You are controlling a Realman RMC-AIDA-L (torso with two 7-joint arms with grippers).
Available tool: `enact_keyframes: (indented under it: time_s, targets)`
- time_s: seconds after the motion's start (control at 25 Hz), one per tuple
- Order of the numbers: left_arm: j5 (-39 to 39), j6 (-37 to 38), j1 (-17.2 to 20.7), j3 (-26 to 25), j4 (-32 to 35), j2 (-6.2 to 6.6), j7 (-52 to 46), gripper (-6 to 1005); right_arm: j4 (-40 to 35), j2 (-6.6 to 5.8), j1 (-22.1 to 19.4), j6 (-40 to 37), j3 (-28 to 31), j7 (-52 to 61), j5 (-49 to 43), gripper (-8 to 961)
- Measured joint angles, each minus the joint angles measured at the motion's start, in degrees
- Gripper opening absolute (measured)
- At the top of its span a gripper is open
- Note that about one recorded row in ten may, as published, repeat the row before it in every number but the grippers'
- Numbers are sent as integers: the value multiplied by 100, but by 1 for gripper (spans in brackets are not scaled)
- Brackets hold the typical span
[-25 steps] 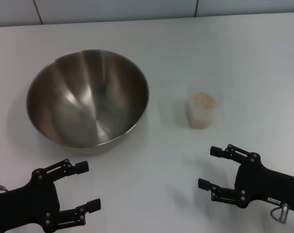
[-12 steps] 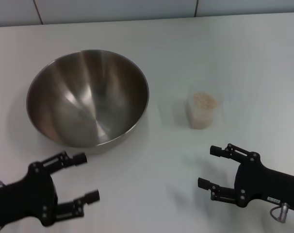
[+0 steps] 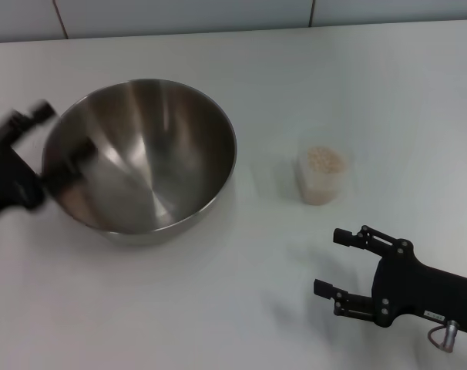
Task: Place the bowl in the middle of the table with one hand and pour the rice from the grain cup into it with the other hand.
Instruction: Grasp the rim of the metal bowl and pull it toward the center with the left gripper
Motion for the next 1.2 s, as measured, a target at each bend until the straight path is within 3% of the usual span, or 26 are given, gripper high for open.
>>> enact_keyframes:
  time_s: [0.12, 0.28, 0.32, 0.48, 0.84, 0.96, 1.12, 1.16, 1.2]
  targets:
    - [-377, -521, -112, -323, -110, 1, 2, 840, 3, 6, 0, -4, 7, 0, 3, 827]
    - [-489, -669, -145, -390, -128, 0, 2, 841, 3, 6, 12, -8, 11, -3, 11, 827]
    - [-770, -1294, -320, -493, -171, -4, 3, 841, 3, 5, 15, -8, 12, -3, 11, 827]
    - [-766, -1883, -530, -464, -184, -11, 31, 841, 3, 4, 35, -16, 14, -4, 11, 827]
    - [-736, -1986, -572, -352, -270, -14, 64, 841, 3, 4, 86, -17, 15, -8, 11, 827]
    - [-738, -2313, -596, 435, 98, -7, -487, 841, 3, 4, 93, -11, 21, -8, 11, 827]
    - [-683, -2971, -542, 1554, 981, 0, -1975, 841, 2, 4, 97, -8, 23, -7, 11, 827]
    - [-683, -2971, -542, 1554, 981, 0, -1975, 841, 3, 5, 98, -8, 23, -7, 11, 826]
    - [-663, -3141, -488, 1890, 1257, 9, -2398, 841, 3, 4, 97, -8, 24, -7, 11, 826]
